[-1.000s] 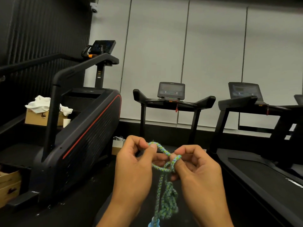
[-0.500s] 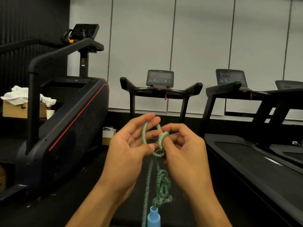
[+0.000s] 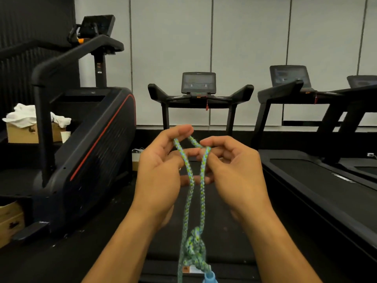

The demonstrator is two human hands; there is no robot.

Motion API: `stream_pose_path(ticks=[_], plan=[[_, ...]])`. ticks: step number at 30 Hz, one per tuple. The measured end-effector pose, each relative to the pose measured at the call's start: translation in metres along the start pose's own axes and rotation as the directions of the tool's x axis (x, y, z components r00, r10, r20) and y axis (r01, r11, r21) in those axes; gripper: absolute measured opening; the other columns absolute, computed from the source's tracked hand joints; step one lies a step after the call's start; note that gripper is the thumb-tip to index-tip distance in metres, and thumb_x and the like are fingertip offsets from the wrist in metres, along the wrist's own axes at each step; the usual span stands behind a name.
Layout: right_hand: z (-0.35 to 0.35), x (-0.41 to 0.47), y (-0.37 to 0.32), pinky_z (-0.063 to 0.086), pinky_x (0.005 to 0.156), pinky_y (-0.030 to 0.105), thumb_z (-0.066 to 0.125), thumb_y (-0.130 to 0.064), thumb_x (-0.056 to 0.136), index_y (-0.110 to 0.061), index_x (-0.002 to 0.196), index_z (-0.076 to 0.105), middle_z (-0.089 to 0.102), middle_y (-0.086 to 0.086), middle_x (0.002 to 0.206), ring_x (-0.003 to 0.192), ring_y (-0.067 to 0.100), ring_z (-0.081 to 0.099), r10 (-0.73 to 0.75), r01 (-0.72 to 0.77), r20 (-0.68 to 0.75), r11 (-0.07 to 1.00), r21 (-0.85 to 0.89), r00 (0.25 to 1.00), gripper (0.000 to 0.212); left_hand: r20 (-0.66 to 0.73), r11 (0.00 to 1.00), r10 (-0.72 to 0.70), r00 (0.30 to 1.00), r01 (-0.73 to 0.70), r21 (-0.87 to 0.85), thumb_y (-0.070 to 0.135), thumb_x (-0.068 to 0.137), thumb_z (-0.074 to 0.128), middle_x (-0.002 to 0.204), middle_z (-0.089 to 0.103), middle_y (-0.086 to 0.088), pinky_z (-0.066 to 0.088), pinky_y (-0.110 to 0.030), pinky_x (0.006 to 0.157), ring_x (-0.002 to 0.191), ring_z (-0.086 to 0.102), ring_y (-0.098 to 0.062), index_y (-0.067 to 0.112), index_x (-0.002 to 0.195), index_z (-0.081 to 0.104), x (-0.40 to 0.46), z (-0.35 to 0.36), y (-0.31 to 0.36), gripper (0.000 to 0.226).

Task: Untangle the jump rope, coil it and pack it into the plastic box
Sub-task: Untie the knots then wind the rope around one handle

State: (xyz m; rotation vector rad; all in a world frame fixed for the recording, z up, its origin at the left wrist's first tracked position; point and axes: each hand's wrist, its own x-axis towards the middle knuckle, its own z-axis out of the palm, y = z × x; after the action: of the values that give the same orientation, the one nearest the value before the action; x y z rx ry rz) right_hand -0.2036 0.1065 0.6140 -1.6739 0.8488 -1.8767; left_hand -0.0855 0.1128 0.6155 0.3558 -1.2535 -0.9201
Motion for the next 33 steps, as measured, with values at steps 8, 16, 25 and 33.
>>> stream_pose_path(ticks=[8, 16, 25, 33], plan=[[0.003, 0.0, -0.007, 0.053, 0.06, 0.028, 0.061, 0.003, 0.085, -0.02, 0.088, 0.075, 0.076, 0.005, 0.08, 0.066, 0.01, 0.067, 0.056, -0.056, 0.01, 0.996, 0.075, 0.998, 0.027, 0.0, 0.99, 0.042, 0.999, -0.042, 0.136, -0.004, 0.088, 0.047, 0.107, 0.076, -0.003, 0.055, -0.034, 0.081, 0.099, 0.07, -0.019, 0.012, 0.106, 0.072, 0.002, -0.01, 0.005, 0.035], [0.003, -0.006, -0.012, 0.057, 0.057, 0.029, 0.06, 0.007, 0.089, -0.01, 0.101, 0.059, 0.071, 0.012, 0.083, 0.066, 0.015, 0.066, 0.058, -0.066, 0.067, 0.989, 0.129, 0.996, 0.02, -0.046, 0.796, 0.11, 0.993, -0.061, 0.602, 0.009, 0.094, 0.062, 0.109, 0.065, 0.0, 0.058, -0.04, 0.081, 0.092, 0.068, -0.015, 0.027, 0.11, 0.061, 0.003, -0.021, 0.008, 0.025], [0.002, -0.005, -0.005, 0.06, 0.069, 0.03, 0.065, -0.001, 0.086, -0.017, 0.09, 0.074, 0.076, 0.0, 0.081, 0.077, 0.011, 0.073, -0.011, 0.021, 0.07, 0.989, -0.144, 0.997, 0.019, 0.106, 0.573, 0.141, 0.984, -0.168, 0.802, 0.018, 0.095, 0.063, 0.068, 0.07, 0.011, 0.053, -0.035, 0.066, 0.061, 0.064, -0.001, 0.026, 0.096, 0.066, -0.004, -0.013, 0.009, 0.008], [-0.003, -0.007, -0.007, 0.058, 0.07, 0.038, 0.065, -0.015, 0.087, -0.025, 0.085, 0.07, 0.074, -0.002, 0.074, 0.07, 0.011, 0.069, 0.1, -0.066, 0.123, 0.965, -0.255, 0.987, 0.012, 0.083, 0.433, 0.169, 0.982, -0.15, 0.889, 0.021, 0.091, 0.067, 0.066, 0.067, 0.017, 0.039, -0.011, 0.06, 0.074, 0.061, 0.006, 0.029, 0.077, 0.069, -0.005, -0.015, 0.013, 0.016]])
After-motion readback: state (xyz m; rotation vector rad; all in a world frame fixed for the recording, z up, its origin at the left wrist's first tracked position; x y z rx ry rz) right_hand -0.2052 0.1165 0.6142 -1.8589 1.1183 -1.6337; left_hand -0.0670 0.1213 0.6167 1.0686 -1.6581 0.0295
